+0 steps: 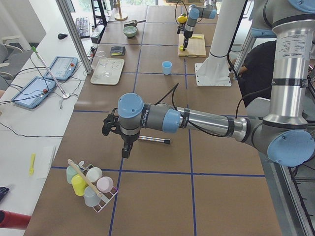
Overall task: Squeeze lemon into cup
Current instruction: 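Close the right gripper on a yellow lemon slice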
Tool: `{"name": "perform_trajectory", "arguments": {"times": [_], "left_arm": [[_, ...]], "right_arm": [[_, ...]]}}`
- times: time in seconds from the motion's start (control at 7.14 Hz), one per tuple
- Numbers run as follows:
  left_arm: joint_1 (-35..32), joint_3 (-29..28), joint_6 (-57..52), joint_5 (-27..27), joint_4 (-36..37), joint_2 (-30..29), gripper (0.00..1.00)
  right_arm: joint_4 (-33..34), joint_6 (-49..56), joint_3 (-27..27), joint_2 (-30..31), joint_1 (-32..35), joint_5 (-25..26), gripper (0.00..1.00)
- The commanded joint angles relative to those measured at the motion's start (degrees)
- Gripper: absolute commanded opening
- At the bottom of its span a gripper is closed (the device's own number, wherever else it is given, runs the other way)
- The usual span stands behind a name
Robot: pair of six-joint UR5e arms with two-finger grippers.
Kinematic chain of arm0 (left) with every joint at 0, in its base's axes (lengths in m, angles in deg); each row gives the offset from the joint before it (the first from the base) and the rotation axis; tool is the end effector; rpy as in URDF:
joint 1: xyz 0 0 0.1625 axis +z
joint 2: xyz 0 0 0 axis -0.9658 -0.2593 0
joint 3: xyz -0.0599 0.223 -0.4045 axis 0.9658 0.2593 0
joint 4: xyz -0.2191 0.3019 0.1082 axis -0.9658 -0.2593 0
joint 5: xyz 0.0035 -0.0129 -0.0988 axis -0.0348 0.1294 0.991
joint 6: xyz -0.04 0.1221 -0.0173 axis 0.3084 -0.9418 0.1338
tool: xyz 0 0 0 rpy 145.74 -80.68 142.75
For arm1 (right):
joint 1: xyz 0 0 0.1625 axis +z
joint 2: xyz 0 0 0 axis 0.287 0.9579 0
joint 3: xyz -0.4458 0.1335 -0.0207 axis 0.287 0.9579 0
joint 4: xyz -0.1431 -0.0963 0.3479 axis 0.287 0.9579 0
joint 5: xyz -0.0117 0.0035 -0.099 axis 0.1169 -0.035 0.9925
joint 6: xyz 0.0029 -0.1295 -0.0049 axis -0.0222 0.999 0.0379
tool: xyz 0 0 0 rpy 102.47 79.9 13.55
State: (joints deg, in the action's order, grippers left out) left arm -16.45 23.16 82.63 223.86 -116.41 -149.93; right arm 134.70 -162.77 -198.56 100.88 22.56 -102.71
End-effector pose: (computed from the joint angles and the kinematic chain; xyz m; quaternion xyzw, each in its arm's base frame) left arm -0.0503 -0.4706 0.6290 0.1050 0.3934 0.0430 0.9123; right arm -0.4076 -0.1883 0.4865 0.0655 -0.3870 0.0599 0.9178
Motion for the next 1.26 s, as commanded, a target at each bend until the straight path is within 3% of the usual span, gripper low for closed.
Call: {"name": "perform_trajectory", "arguments": {"times": [0.0, 0.84, 1.12], "left_arm": [[0.0, 0.0, 0.0, 0.0, 0.0, 0.0, 1.0], [0.0, -0.3, 0.0, 0.0, 0.0, 0.0, 1.0], [0.0, -0.6, -0.3, 0.1, 0.0, 0.0, 1.0]], "right_arm": [[0.0, 0.0, -0.1, 0.0, 0.0, 0.0, 0.57], [0.6, 0.0, -4.5, 0.7, 0.9, -0.9, 0.57], [0.7, 0.1, -7.0, 0.2, 4.1, -2.7, 0.57]]}}
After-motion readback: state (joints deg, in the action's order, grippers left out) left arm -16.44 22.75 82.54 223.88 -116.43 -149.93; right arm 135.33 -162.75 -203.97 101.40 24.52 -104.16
